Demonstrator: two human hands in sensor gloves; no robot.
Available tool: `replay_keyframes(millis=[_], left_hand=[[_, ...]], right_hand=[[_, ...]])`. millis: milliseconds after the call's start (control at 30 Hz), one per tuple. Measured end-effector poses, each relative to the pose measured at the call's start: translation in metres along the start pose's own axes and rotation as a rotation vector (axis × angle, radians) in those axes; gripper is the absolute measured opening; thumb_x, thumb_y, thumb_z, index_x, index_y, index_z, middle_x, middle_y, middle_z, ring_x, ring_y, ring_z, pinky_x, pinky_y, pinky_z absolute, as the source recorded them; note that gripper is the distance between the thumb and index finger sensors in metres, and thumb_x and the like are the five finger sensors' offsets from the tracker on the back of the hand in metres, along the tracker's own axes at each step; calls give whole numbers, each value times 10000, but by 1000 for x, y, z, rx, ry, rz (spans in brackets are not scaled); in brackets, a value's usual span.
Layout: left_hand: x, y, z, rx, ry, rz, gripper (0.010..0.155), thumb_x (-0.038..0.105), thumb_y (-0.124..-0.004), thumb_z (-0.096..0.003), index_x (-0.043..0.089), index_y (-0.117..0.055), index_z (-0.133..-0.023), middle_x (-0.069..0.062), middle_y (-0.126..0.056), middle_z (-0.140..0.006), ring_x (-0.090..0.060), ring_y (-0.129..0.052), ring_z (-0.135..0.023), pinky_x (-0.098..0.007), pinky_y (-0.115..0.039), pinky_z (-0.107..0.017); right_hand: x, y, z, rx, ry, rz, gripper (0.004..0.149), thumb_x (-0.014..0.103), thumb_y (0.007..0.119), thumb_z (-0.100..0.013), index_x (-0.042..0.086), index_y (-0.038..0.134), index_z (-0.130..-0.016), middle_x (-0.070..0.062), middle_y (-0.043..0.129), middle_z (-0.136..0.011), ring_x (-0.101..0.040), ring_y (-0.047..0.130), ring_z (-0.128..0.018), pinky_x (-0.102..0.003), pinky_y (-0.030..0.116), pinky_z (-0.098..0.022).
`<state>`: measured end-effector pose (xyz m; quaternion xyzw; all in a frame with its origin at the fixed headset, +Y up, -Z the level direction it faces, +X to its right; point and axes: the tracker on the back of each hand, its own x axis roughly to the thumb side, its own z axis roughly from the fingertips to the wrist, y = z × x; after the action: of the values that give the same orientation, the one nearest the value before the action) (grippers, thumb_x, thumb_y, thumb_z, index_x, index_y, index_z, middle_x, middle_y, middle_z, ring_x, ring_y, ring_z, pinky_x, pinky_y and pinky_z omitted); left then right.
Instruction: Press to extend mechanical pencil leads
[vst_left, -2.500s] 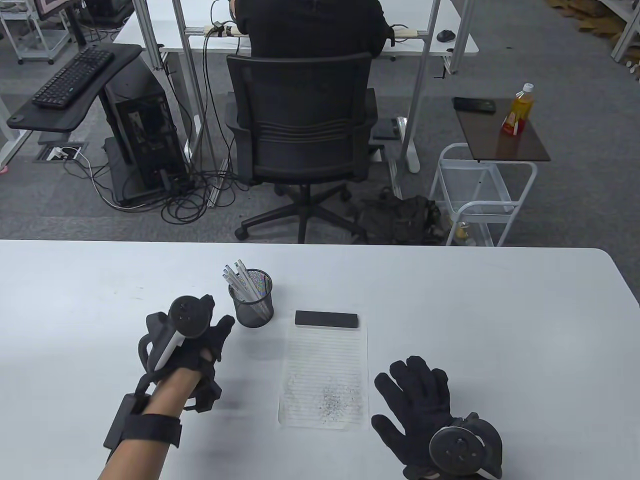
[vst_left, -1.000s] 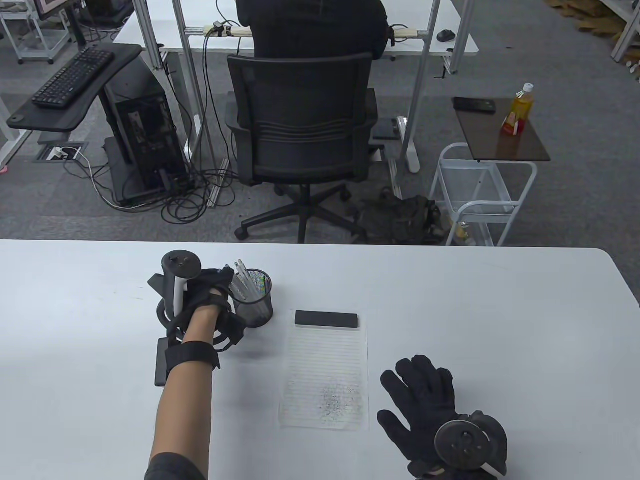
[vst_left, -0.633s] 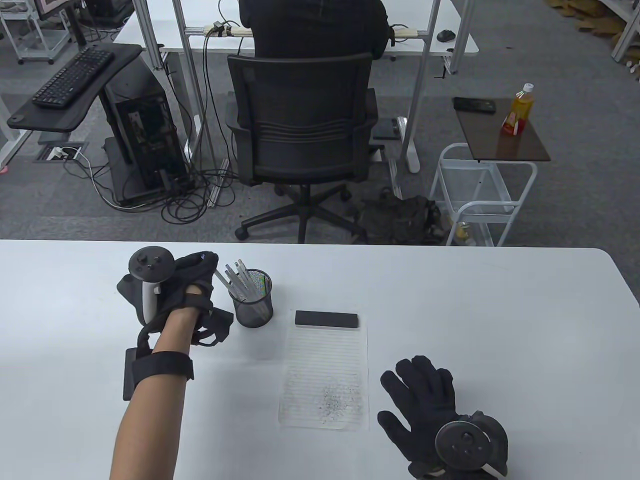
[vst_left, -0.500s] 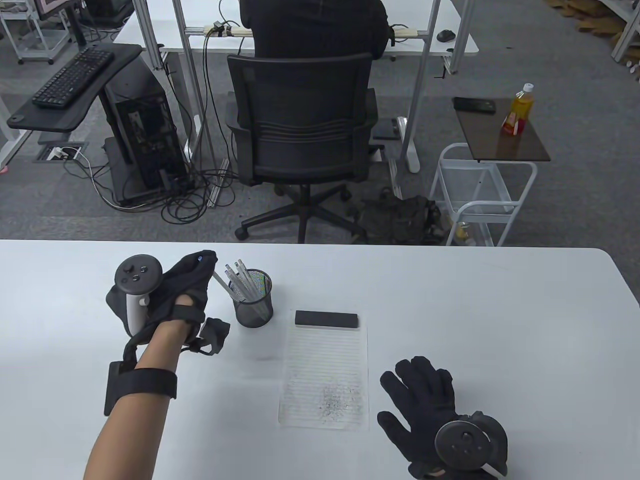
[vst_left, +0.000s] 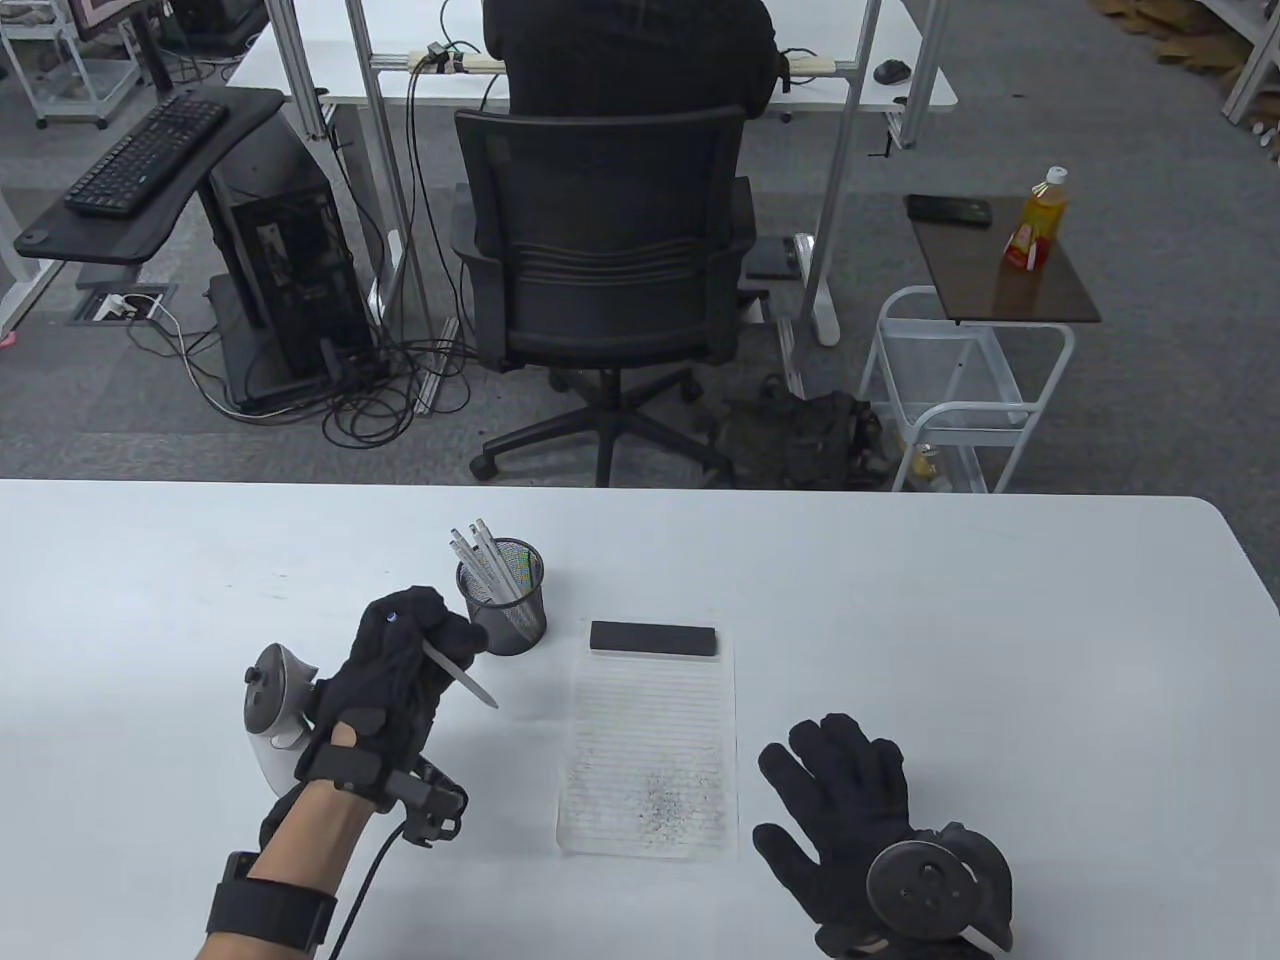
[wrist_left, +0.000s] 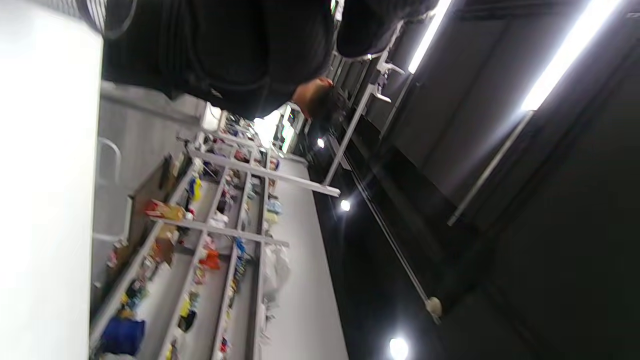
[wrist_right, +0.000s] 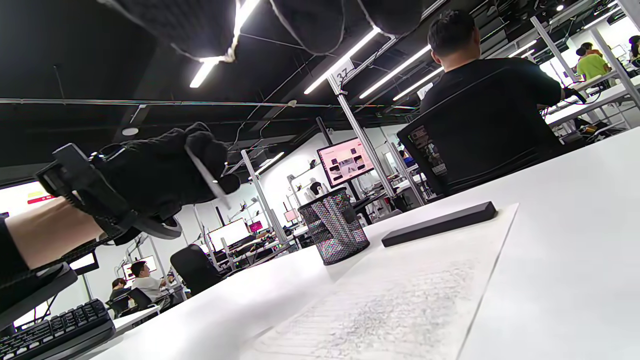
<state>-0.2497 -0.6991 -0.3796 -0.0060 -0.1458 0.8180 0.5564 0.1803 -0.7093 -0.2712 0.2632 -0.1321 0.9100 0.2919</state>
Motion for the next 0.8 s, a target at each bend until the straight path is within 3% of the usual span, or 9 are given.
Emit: replay_keyframes(millis=[133, 233, 333, 600, 800], left_hand=[[-15, -13, 0, -58, -33, 131, 465, 481, -600, -515, 300, -644, -941, 37, -819, -727, -301, -833, -686, -641, -532, -729], [-28, -19, -3, -78, -50, 207, 551, 636, -583, -496, 282, -696, -904, 39, -846, -676, -295, -847, -630, -595, -588, -705], [-41, -20, -7, -88, -60, 303, 602, 695, -556, -489, 263, -749, -862, 31, -873, -630, -292, -861, -593, -575, -625, -688], [-70, -11, -7, -1, -56, 371, 533, 626, -563, -518, 242, -830, -774, 34, -920, -517, -270, -913, -481, -545, -739, -605], [-78, -5, -7, 21, -64, 381, 547, 617, -563, -506, 228, -841, -771, 50, -924, -473, -242, -927, -424, -525, -789, -563]], right_hand=[[-1, 1, 0, 6, 7, 0, 675, 513, 735, -551, 135, 636, -1101, -271, 511, -1131, -623, 394, -1042, -834, 269, -643], [-1, 1, 0, 10, 12, 0, 674, 513, 735, -551, 137, 636, -1101, -270, 510, -1132, -621, 395, -1042, -834, 269, -644], [-1, 1, -1, 14, 13, -2, 675, 512, 736, -550, 136, 635, -1101, -271, 511, -1131, -621, 394, -1043, -834, 268, -644], [-2, 2, -1, 20, 20, -2, 676, 512, 737, -550, 135, 636, -1101, -270, 510, -1131, -621, 393, -1043, -833, 267, -644], [-2, 2, -2, 24, 21, 0, 673, 512, 736, -550, 136, 638, -1100, -270, 510, -1131, -620, 391, -1044, -833, 265, -645]])
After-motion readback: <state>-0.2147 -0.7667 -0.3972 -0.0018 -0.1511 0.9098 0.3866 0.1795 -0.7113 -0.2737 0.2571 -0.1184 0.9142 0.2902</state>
